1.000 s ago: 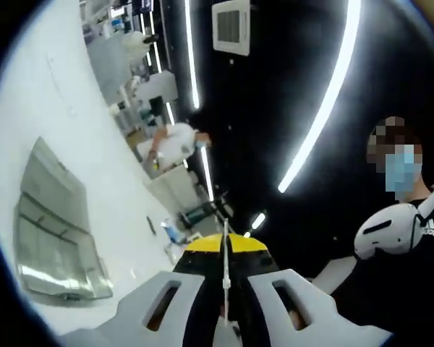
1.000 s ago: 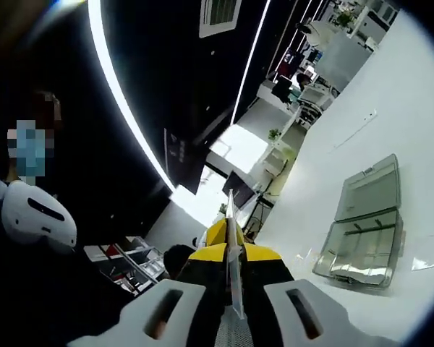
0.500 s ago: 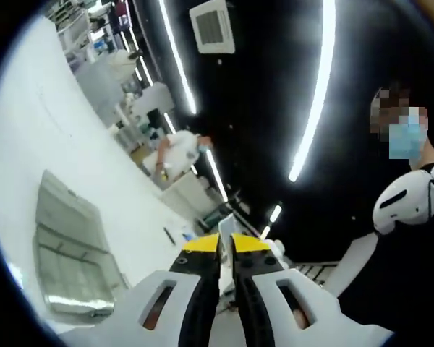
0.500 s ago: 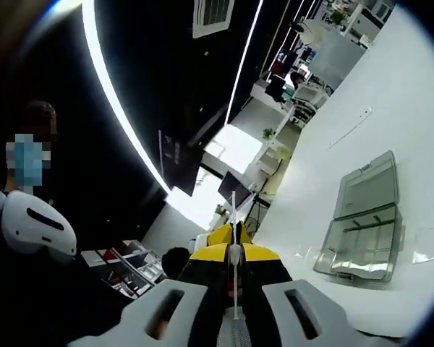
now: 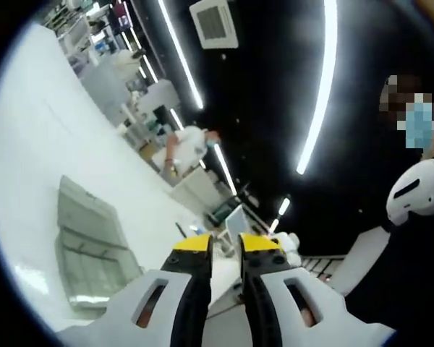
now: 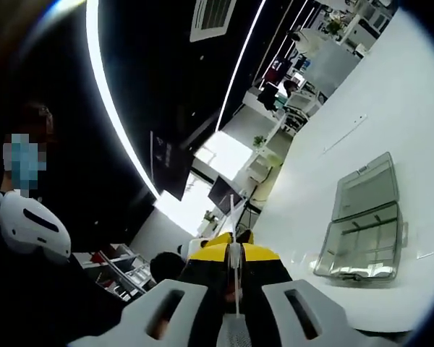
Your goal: Insert the divider into the dual guide fixture by aligning both edges with the guide slots and pushing it downward to the bottom, including one-sided entry, uneven engagement, binding, and posture correction.
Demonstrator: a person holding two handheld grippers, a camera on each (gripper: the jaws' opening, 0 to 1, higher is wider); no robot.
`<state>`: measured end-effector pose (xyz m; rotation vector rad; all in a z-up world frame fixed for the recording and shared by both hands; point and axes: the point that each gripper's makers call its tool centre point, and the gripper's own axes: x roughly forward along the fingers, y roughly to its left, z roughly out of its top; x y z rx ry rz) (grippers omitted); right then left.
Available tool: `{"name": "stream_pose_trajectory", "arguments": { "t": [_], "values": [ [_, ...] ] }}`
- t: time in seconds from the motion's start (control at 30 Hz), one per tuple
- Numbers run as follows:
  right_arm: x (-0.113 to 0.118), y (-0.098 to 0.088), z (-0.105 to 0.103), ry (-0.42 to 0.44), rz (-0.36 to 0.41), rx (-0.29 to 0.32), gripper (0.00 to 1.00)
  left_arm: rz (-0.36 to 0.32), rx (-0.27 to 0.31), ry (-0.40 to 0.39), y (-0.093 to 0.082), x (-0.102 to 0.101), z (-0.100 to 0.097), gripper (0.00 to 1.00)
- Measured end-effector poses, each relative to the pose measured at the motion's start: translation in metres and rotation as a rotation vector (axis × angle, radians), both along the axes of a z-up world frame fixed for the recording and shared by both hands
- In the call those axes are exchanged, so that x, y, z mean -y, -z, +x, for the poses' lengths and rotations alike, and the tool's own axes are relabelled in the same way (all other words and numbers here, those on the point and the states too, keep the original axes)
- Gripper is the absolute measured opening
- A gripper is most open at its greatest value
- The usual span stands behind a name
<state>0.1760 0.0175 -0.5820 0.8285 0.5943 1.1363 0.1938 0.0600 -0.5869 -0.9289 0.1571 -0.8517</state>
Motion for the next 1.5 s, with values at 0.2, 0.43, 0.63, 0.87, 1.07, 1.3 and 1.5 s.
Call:
{"name": "stream_pose_trajectory", "arguments": {
  "t": [0.2, 0.43, 0.63, 0.87, 1.07, 1.3, 1.5],
  "values": [
    [-0.011, 0.002, 0.002, 0.025, -0.02, 0.002, 0.0, -0.005, -0.007, 0.019, 0.004, -0.013, 0.002, 0.08],
    [-0.027, 0.008, -0.004, 0.01, -0.056, -0.006, 0.01, -0.07, -0.009, 0.056, 0.001, -0.025, 0.006, 0.0],
    [-0.034, 0.011, -0.002, 0.025, -0.07, -0.036, 0.0, -0.067, 0.002, 0.068, 0.003, -0.032, 0.006, 0.0],
    [-0.034, 0.015, 0.01, 0.079, -0.113, -0.037, 0.0, -0.049, -0.02, 0.021, 0.015, -0.041, 0.018, 0.12],
    [-0.026, 0.026, 0.022, 0.12, -0.192, -0.052, 0.0, -0.011, -0.015, 0.025, 0.021, -0.045, 0.018, 0.12],
    [-0.018, 0.038, 0.034, 0.142, -0.297, -0.075, 0.0, 0.052, -0.005, 0.046, 0.023, -0.042, 0.016, 0.16],
    [-0.012, 0.053, 0.047, 0.159, -0.397, -0.085, 0.0, 0.127, 0.008, 0.054, 0.03, -0.042, 0.016, 0.2]
  ]
}}
